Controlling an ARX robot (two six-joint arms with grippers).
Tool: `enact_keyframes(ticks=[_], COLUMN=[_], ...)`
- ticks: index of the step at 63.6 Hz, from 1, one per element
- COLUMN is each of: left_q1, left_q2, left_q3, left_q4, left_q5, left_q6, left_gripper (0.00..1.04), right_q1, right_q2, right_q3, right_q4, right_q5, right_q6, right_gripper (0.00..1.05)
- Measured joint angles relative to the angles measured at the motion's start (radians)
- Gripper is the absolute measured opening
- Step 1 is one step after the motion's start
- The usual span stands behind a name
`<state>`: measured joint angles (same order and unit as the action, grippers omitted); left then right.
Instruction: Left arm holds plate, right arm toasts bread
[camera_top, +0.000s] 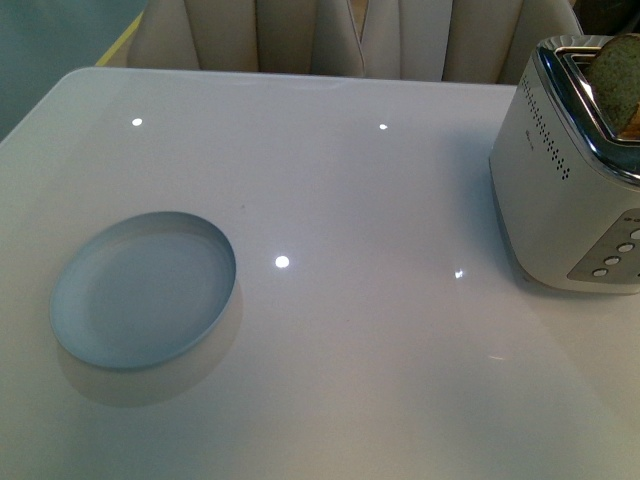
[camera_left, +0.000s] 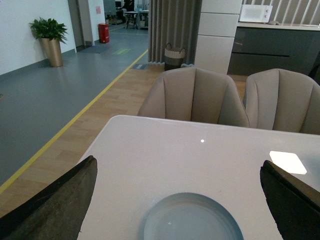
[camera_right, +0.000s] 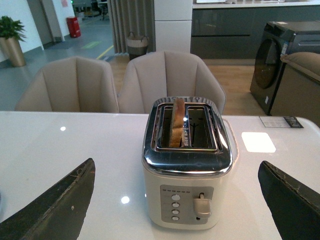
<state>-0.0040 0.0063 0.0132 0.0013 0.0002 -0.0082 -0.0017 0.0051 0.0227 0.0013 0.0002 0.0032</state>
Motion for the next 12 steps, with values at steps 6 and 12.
enact_keyframes(ticks=[6, 12], left_q1=[0.000, 0.000], left_q2=[0.000, 0.000], left_q3=[0.000, 0.000], left_q4=[0.000, 0.000], left_q5=[0.000, 0.000], left_q6=[0.000, 0.000], left_gripper=[0.98, 0.98], right_q1=[0.000, 0.000], right_q2=[0.000, 0.000], right_q3=[0.000, 0.000], right_q4=[0.000, 0.000], right_q5=[0.000, 0.000], right_q6=[0.000, 0.000], right_gripper=[0.96, 0.96])
